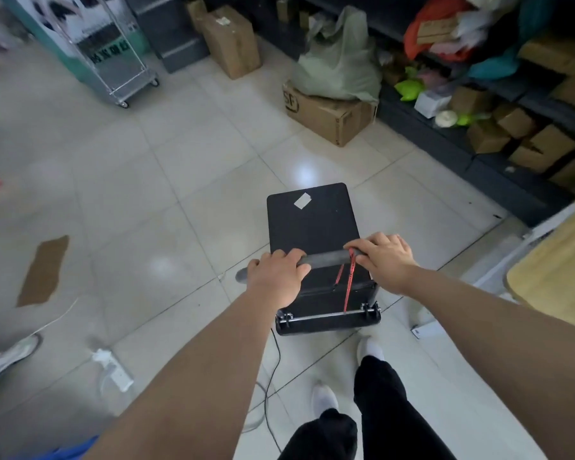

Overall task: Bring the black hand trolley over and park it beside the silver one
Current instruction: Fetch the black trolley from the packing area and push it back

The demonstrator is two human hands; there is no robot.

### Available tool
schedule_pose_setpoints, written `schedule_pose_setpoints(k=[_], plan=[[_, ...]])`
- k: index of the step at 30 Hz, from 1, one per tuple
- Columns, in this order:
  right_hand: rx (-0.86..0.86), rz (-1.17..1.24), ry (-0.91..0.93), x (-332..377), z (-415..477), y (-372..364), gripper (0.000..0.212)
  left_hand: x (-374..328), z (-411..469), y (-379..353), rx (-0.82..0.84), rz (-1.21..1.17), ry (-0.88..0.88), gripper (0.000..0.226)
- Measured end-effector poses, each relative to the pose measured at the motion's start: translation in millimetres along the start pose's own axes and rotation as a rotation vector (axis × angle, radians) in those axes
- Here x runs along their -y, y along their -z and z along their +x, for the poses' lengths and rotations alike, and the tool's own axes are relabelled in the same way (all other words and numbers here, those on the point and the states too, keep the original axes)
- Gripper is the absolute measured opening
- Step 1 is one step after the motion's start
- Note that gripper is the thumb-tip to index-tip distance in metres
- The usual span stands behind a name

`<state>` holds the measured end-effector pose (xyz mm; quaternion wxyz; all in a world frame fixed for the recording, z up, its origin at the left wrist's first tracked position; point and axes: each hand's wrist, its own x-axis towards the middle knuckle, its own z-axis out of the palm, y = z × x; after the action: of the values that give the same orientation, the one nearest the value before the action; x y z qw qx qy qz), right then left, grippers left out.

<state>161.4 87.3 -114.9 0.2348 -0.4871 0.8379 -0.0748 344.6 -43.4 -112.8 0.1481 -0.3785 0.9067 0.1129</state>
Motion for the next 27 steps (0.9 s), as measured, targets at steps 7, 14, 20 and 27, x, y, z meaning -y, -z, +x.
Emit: schedule_pose_setpoints(k=[7,14,20,27], plan=[[0.05,0.011,0.111,-5,84,29,0.033,10,61,25,0.048,-0.024,0.113,0.033],[0.132,0.058,0.215,8,166,52,0.034,34,110,54,0.057,-0.069,0.215,0.033],[0.14,0.001,0.272,29,228,67,0.031,59,151,76,0.062,-0.094,0.265,0.034],[0.137,-0.058,0.305,67,322,82,0.031,116,223,102,0.03,-0.133,0.297,0.034]])
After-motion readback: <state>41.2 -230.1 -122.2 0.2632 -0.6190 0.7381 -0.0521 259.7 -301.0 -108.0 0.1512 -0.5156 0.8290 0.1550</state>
